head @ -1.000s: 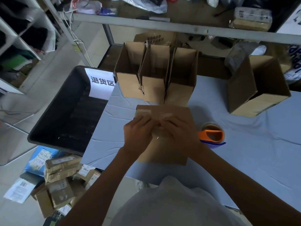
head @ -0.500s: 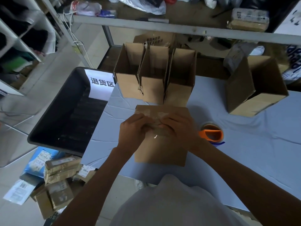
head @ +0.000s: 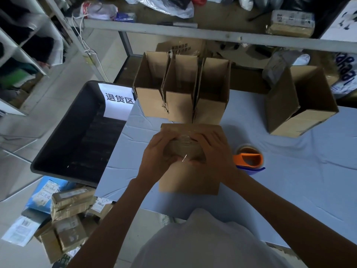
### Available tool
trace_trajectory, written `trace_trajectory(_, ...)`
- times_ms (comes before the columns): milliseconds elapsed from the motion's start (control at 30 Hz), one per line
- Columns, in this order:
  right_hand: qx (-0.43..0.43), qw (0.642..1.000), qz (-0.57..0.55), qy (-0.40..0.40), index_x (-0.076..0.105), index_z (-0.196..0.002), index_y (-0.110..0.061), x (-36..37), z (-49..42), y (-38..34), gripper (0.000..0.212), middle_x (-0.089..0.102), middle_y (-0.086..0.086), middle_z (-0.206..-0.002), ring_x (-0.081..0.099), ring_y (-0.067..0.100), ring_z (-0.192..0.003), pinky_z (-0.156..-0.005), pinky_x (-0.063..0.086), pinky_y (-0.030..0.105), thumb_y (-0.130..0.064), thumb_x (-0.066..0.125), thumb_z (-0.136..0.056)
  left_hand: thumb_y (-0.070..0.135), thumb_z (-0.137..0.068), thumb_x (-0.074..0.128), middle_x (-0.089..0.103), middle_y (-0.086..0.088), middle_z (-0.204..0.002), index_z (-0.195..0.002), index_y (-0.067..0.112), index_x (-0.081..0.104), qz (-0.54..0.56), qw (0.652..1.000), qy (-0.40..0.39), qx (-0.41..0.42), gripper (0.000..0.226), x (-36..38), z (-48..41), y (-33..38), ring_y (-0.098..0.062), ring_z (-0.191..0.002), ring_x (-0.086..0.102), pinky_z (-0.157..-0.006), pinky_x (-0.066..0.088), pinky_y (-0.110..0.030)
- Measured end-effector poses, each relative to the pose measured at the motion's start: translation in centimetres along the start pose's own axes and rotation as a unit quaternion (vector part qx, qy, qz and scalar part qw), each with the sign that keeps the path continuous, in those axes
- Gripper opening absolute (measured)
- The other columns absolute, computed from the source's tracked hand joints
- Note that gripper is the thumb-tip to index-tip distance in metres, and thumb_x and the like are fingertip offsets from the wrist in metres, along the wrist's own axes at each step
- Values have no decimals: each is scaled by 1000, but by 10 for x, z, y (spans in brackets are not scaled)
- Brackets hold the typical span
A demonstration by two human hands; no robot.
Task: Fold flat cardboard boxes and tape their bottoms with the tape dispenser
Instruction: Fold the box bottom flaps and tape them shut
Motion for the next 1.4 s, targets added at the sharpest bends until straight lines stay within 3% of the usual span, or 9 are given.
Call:
trace_trajectory(167,-71,997,-7,33,29,-142,-22,10,10,5,52,47,12,-133,43,28,-120,-102,39,48,-46,36,-97,32,-52,84,63,2,-114,-111,21,59,73,997,21,-2,65,-4,1,-4,-7,-108,52,-99,42,-30)
trace_trajectory(233,-43,998,3,40,35,-139,-15,16,18,7,53,52,15,-134,40,25,-126,-105,38,48,-49,23,-101,33,-51,85,62,-2,-113,-111,22,55,87,996,32,-1,68,-2,4,-2,-7,-108,51,-99,39,-22)
trace_trajectory(367,-20,1000,-11,14,46,-133,-14,8,14,5,59,53,7,-134,44,23,-125,-103,40,44,-55,28,-96,45,-52,83,62,-1,-112,-109,24,55,57,997,45,1,67,0,5,1,-15,-105,54,-91,45,-26)
trace_trajectory(533,-53,995,-52,69,58,-117,-16,-3,-4,0,38,66,8,-113,58,23,-105,-89,48,37,-43,41,-98,63,-55,67,58,9,-110,-102,32,51,-47,995,79,-50,58,3,10,9,-16,-103,51,-64,50,-31)
trace_trajectory(700,-61,993,-15,97,71,-84,-12,-9,-9,-8,24,69,1,-83,52,10,-82,-64,42,22,-27,52,-85,53,-64,65,60,8,-106,-100,32,50,-85,992,90,-19,44,4,11,11,-16,-103,47,-61,49,-31)
trace_trajectory(833,-32,997,-28,71,70,-100,-10,-7,-16,-13,35,71,7,-97,67,24,-84,-63,56,37,-31,48,-84,16,-82,64,68,0,-101,-100,20,67,-87,987,134,22,18,-3,3,11,-19,-100,55,-85,51,-36)
trace_trajectory(1133,-104,993,-29,55,64,-105,-6,0,-15,-11,25,69,13,-101,67,29,-89,-69,57,40,-15,54,-83,5,-77,63,67,5,-79,-81,20,72,-94,985,128,72,18,-5,-6,14,-8,-74,54,-49,45,-25)
trace_trajectory(1233,-110,993,-12,51,52,-118,-11,-4,-9,-1,36,67,15,-109,66,31,-96,-75,56,39,-14,50,-83,5,-76,69,69,4,-84,-90,22,73,-70,991,89,74,23,-4,-10,7,-13,-75,62,-56,52,-30)
trace_trajectory(1400,-85,992,-9,98,64,-105,-6,-4,-5,-3,29,69,13,-101,67,29,-86,-66,56,36,-20,40,-100,11,-78,70,71,3,-86,-86,17,74,-3,995,84,55,10,-11,-10,5,-14,-79,65,-67,55,-33)
Point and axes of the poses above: each hand's wrist, its own z-axis away from the middle knuckle, its own x-axis out of the palm, y = z × x, the point moved 2 cm from there along -z, towards the middle knuckle
